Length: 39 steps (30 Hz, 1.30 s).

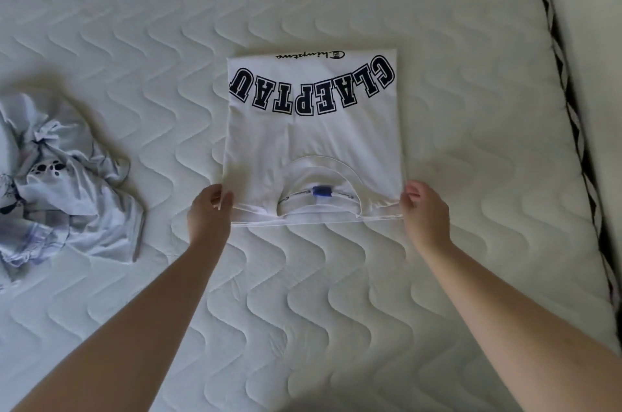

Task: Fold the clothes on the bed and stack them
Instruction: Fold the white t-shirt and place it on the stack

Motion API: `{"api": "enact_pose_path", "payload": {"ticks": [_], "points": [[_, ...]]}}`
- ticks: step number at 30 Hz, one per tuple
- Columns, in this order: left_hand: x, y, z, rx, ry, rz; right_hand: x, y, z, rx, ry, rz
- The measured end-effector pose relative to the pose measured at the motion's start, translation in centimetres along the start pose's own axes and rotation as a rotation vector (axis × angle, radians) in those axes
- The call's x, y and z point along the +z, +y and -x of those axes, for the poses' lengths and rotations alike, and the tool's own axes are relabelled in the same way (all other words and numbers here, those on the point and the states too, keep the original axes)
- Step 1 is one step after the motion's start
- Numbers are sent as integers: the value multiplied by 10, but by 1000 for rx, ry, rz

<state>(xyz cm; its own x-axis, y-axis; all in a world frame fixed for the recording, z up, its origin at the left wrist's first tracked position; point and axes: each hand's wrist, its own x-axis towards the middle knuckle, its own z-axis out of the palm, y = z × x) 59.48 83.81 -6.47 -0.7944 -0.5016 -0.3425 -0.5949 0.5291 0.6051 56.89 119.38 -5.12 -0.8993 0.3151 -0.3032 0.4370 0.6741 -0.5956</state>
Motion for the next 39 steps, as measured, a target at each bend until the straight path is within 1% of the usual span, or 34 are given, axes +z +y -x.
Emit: {"api": "enact_pose_path", "payload": {"ticks": [2,5,8,11,14,16,17,19,20,21,22,23,24,25,26,28,30,31,33,35,37,39], "points": [[-1,8,-11,-107,1,39,4,-4,-9,36,5,1],[-3,16,-19,-199,-14,105,9,-6,-18,91,10,35],[-7,18,-21,-199,-35,94,12,-8,-23,130,-11,49],[-9,16,-20,-175,-59,73,13,-8,-27,181,-114,77],[-6,10,-19,-192,-139,92,12,-7,-32,177,-149,119],[-3,8,-21,-223,-173,134,9,-6,-36,190,-186,89],[-3,8,-23,-260,-200,212,7,-5,-37,221,-205,14],[-3,11,-25,-384,-288,497,1,-2,-37,313,-219,-194],[-3,14,-25,-449,-324,642,-2,0,-37,341,-205,-260],[-2,16,-24,-506,-344,750,-5,3,-37,352,-190,-280],[-2,16,-23,-551,-362,807,-6,5,-36,358,-182,-286],[0,16,-21,-580,-386,814,-5,6,-35,364,-176,-283],[1,15,-18,-573,-408,747,-4,7,-35,370,-170,-274],[2,13,-16,-518,-415,607,-2,8,-35,364,-157,-241],[4,12,-14,-425,-395,429,0,8,-35,349,-143,-189],[7,11,-13,-216,-298,107,2,6,-35,296,-127,-75],[9,12,-12,-71,-181,-116,3,3,-33,240,-117,-3],[10,11,-12,-26,-126,-195,2,3,-33,221,-111,27],[10,6,-12,-14,-58,-235,1,5,-33,228,-127,32],[10,4,-12,-98,-36,-146,0,6,-36,267,-167,-48],[10,2,-13,-169,-15,-70,-1,6,-37,259,-200,-111],[13,1,-14,-165,-25,-75,-1,7,-36,221,-194,-92]]}}
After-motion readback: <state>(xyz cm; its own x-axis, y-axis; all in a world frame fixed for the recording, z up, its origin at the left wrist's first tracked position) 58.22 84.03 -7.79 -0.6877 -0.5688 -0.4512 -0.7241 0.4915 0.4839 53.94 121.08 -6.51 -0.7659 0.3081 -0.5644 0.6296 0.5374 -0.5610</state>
